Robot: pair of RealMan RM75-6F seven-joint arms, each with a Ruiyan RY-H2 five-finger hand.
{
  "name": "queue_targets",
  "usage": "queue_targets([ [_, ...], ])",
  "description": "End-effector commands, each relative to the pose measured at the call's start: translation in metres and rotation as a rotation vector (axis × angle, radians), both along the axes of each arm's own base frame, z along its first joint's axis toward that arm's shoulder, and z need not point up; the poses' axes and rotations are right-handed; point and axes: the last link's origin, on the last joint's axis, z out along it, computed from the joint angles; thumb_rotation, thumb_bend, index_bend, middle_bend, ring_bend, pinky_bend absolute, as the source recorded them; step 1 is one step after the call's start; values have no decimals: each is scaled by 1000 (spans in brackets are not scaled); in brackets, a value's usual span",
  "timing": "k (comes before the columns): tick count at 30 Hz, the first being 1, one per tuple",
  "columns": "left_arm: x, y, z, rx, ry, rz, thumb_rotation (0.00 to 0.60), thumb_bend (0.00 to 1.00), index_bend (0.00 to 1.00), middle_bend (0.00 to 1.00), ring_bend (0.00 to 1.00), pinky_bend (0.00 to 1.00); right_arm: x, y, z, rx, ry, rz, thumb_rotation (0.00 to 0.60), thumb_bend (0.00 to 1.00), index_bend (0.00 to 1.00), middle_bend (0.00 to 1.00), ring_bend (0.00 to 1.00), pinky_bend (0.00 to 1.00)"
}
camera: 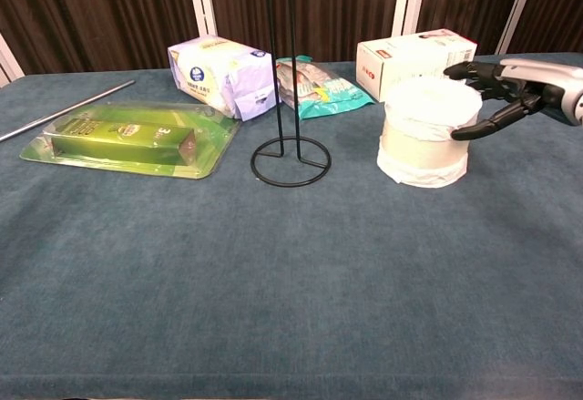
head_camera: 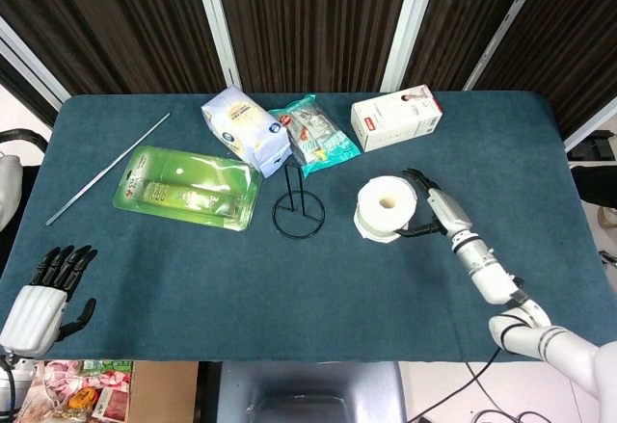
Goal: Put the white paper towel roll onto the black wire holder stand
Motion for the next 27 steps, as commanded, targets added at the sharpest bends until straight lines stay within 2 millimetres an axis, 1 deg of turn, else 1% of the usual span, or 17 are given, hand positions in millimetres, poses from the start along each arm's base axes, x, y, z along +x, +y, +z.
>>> queue_targets([
  [1,-1,0,0,1,-1,2,600,463,0,63,22,72,3,-1,-5,12,2,6,600,135,0,0,0,0],
  [6,-2,1,1,-2,-2,5,600,463,0,63,22,72,8,-5,-12,35,14,1,600,136,0,6,0,0],
  [7,-2,1,1,-3,-2,3,600,463,0,63,22,72,9,-6,-13,38,19,1,600,137,14,38,0,0],
  [9,-2,0,1,0,-2,1,600,463,0,63,22,73,11,-8,-14,43,30,-1,600,137,120,150,27,0],
  [11,-1,1,2,1,-3,0,600,463,0,63,22,73,13,-10,-16,52,35,-4,600,137,299,275,123,10],
  [12,-1,1,1,0,-4,-2,600,463,0,63,22,72,15,-11,-17,49,34,-3,600,137,362,321,166,30],
  [14,1,1,1,0,-4,-2,600,463,0,63,22,72,17,-12,-17,40,30,-1,600,150,491,419,261,102],
  [15,0,0,2,1,-4,1,600,464,0,62,22,72,18,-12,-18,37,30,1,600,161,535,454,300,130],
  [17,0,0,2,0,-6,-1,600,463,0,63,22,73,20,-12,-18,23,30,4,600,209,663,553,420,206],
  [19,0,0,2,2,-8,-2,600,463,0,63,22,73,22,-12,-16,2,25,11,600,236,744,617,495,258],
  [20,0,0,3,3,-8,-2,600,463,0,63,22,73,23,-11,-15,-14,15,16,600,247,774,640,521,279],
  [23,0,0,3,4,-11,-4,600,463,0,63,22,73,30,-8,-5,-85,-59,41,600,267,799,660,543,298],
  [26,-1,-1,3,1,-11,-7,600,463,0,63,22,73,41,-3,16,-160,-145,94,600,268,811,668,552,299],
  [27,-1,-1,3,1,-11,-7,600,463,0,63,22,73,42,-3,18,-165,-151,99,600,268,814,670,554,300],
])
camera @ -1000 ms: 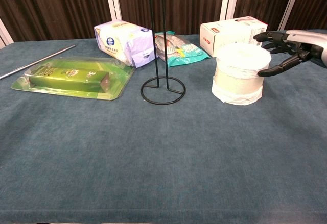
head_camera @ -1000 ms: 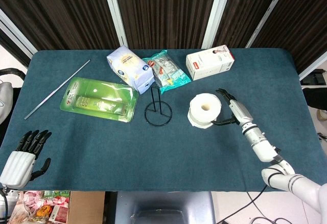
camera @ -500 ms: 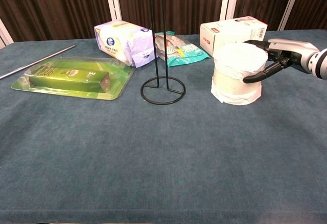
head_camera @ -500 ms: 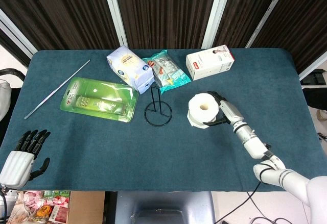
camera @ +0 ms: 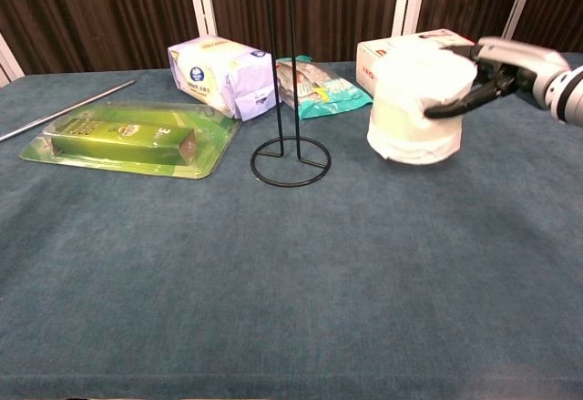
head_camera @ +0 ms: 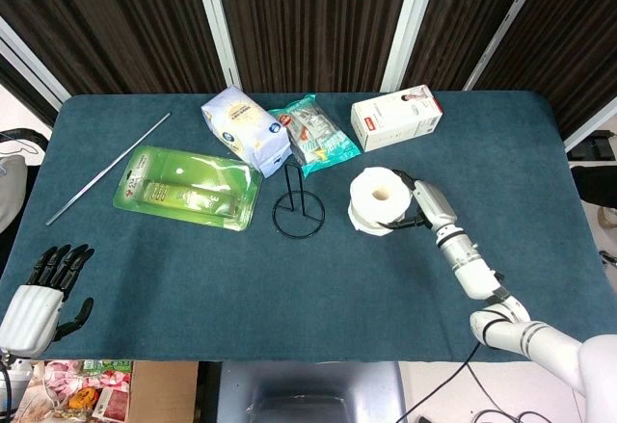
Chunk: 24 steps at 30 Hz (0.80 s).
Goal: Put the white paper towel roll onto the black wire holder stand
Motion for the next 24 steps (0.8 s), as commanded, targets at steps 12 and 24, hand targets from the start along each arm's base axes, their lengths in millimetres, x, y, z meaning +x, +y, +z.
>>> queue_targets([
  [12,3,-1,-4,-14,6,-13,600,463,0,63,22,73,89,40,120,-167,-360,212,600,269,821,674,560,300],
  [24,2,1,-6,-17,7,-8,600,463,0,63,22,72,182,38,134,-119,-368,274,600,269,820,675,563,300],
])
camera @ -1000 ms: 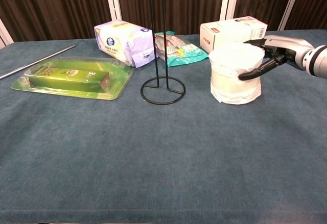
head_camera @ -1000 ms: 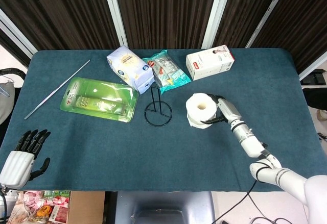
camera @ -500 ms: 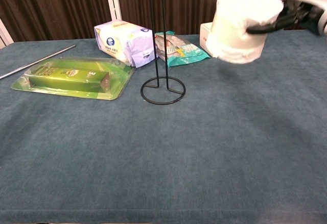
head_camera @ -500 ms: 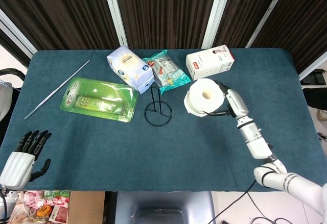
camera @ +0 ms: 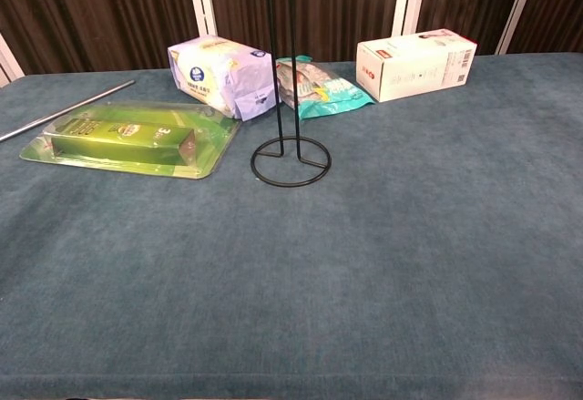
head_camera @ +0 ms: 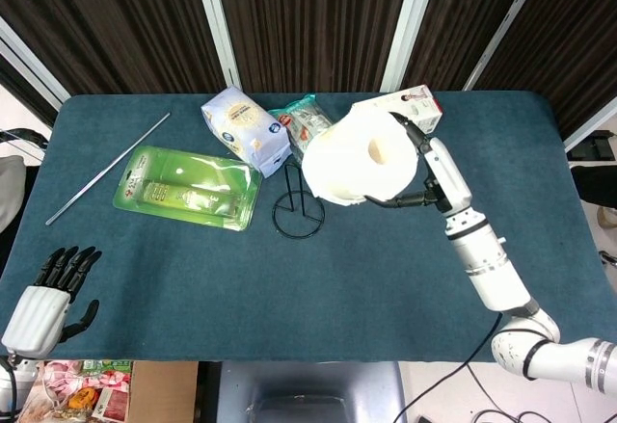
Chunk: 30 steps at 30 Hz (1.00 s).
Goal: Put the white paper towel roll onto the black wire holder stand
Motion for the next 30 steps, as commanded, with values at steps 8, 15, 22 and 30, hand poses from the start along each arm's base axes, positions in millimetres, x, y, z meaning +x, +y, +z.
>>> queue_targets([
  [8,-2,1,2,0,-3,11,600,463,0,63,22,73,75,-23,-18,-21,140,-25,600,269,820,674,564,300],
  [15,-3,2,3,0,-8,14,600,463,0,62,22,72,95,-30,-47,-3,239,-75,600,269,820,674,564,301],
  [22,-4,2,5,4,-14,16,600,462,0,63,22,73,96,-31,-61,39,254,-114,600,269,820,674,564,306],
  [30,-3,2,5,3,-14,13,600,463,0,62,22,72,87,-34,-60,39,270,-140,600,269,820,674,564,307],
])
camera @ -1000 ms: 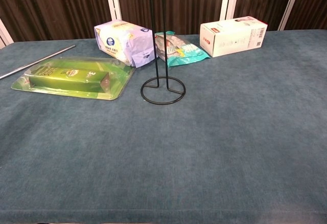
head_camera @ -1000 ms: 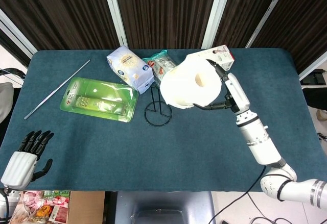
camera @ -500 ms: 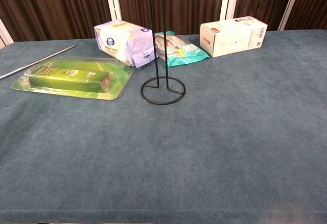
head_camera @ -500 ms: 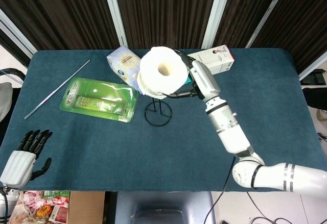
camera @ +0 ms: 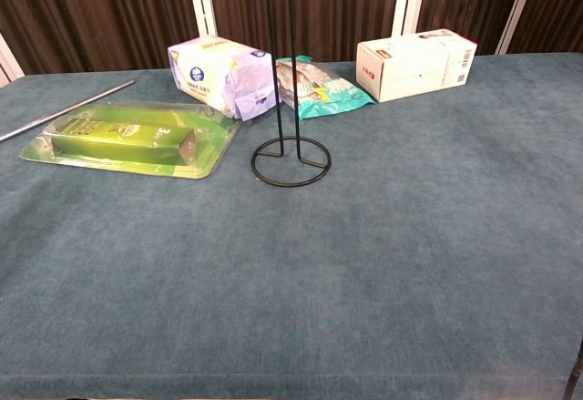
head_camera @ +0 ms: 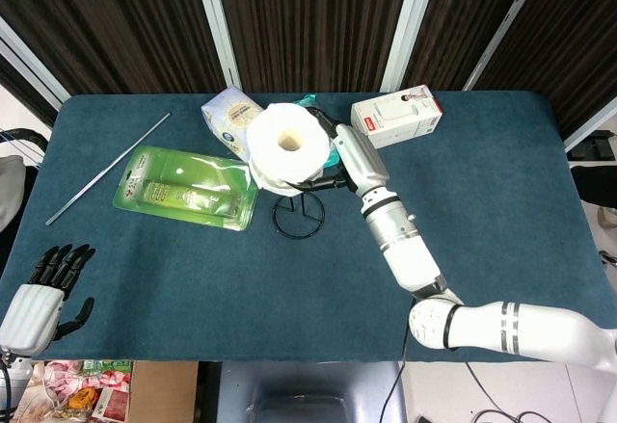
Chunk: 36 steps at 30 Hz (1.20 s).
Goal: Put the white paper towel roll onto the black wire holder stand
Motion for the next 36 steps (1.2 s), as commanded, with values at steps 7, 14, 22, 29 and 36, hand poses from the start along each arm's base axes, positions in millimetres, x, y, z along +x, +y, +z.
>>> queue_targets([
  [7,0,0,-1,-2,4,1,600,462,0,63,22,73,-10,-5,-7,21,13,-32,600,269,820,674,564,307],
  [14,0,0,-1,-1,3,2,600,462,0,62,22,73,-14,-6,-14,58,-5,-47,600,269,755,674,561,307],
  [22,1,0,0,0,0,-3,600,462,0,63,22,73,-23,-4,-15,101,20,-46,600,211,0,28,74,72],
  [29,1,-1,0,-2,-2,-6,600,462,0,63,22,73,-30,1,-3,64,7,-35,600,168,0,0,0,3],
  [36,4,-2,1,2,-5,-17,600,462,0,63,22,72,-53,24,19,27,56,8,600,166,0,0,0,0],
])
